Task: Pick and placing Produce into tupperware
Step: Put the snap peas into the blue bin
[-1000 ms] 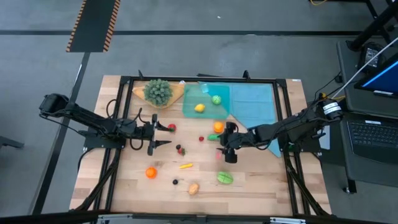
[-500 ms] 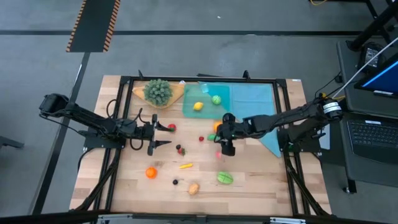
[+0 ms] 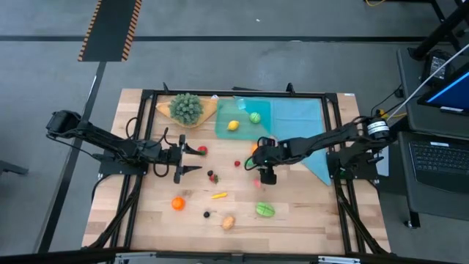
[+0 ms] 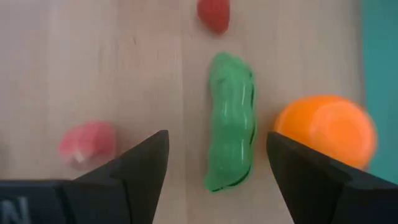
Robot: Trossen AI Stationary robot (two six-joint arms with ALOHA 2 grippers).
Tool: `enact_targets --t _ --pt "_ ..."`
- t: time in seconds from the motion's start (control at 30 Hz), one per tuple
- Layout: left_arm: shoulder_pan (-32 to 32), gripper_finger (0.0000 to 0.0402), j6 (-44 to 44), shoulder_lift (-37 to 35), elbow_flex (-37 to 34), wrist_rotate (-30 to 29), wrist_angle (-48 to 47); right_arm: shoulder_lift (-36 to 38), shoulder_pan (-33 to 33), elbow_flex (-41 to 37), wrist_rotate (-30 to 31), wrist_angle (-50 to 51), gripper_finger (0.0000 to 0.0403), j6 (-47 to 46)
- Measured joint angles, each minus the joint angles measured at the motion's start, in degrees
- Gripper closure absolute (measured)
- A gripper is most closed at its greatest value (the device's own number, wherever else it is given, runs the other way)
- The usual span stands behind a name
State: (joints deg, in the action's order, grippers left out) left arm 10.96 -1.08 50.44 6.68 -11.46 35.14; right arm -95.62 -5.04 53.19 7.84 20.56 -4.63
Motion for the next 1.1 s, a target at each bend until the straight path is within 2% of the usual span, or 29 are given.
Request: enact_targets --t 0.3,0.63,0.83,0.97,1.1 --pt "0.0 0.0165 0.02 0.01 0.01 0.0 0.01 -6.21 0.0 -0.02 -0.17 -3.31 0.0131 -1.19" --pt "0.0 0.0165 0.02 -0.01 0.02 0.0 0.04 -7.55 0.0 0.02 -1.01 -4.72 0.0131 -1.48" --pt "0.0 0.0165 0.02 0.02 0.02 0.0 0.04 -7.62 0.04 0.02 -1.06 -4.79 0.0132 -4.98" --pt "0.0 0.0165 0.0 0.02 0.02 0.0 0.04 -7.68 0.04 0.02 -1.07 -4.93 0.015 -5.73" --pt "-0.01 0.0165 -0.07 0.02 0.02 0.0 0.04 -7.73 0.0 0.02 -1.3 -5.11 0.0189 -5.7"
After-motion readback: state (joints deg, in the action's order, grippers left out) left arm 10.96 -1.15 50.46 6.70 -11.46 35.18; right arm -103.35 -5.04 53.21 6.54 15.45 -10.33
